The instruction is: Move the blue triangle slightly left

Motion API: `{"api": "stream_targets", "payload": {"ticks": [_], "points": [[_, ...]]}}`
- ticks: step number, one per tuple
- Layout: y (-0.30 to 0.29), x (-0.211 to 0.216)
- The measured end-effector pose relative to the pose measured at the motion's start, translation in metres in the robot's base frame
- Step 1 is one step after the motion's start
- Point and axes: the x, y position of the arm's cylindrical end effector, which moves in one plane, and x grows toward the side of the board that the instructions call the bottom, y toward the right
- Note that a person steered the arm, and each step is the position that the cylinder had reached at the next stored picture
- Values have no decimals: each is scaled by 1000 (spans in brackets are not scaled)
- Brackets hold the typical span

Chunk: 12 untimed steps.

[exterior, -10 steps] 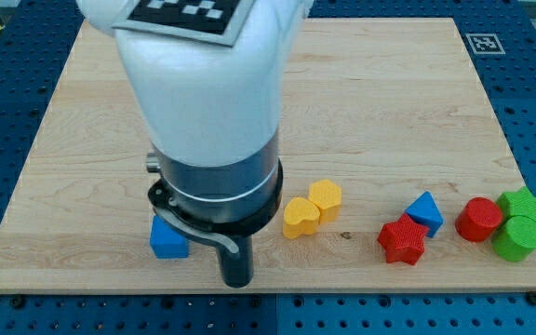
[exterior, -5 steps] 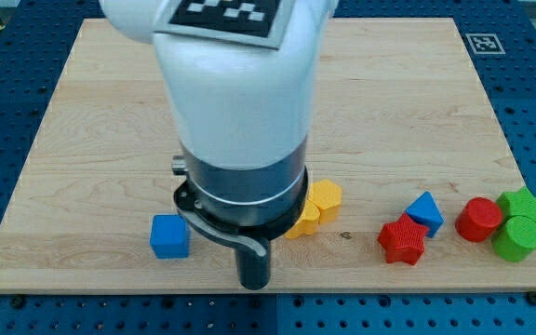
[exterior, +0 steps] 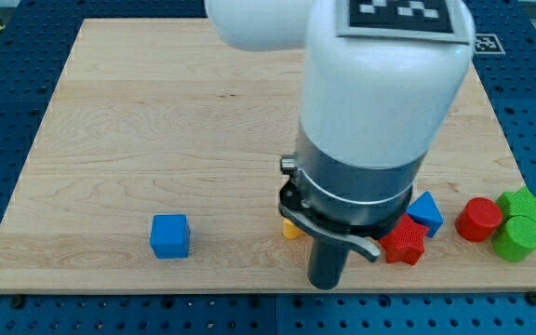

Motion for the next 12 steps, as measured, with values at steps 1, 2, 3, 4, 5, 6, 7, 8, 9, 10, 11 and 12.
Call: {"api": "stream_targets", "payload": {"ticks": [1,2,3,4,5,6,7,8,9,10,11,12], "points": [[27,0],[57,-1],[100,-1],[130,-1],[137,-3],[137,-16],[137,-37],[133,-57],[122,-69],[115,-81],[98,-88],[101,-89]]}}
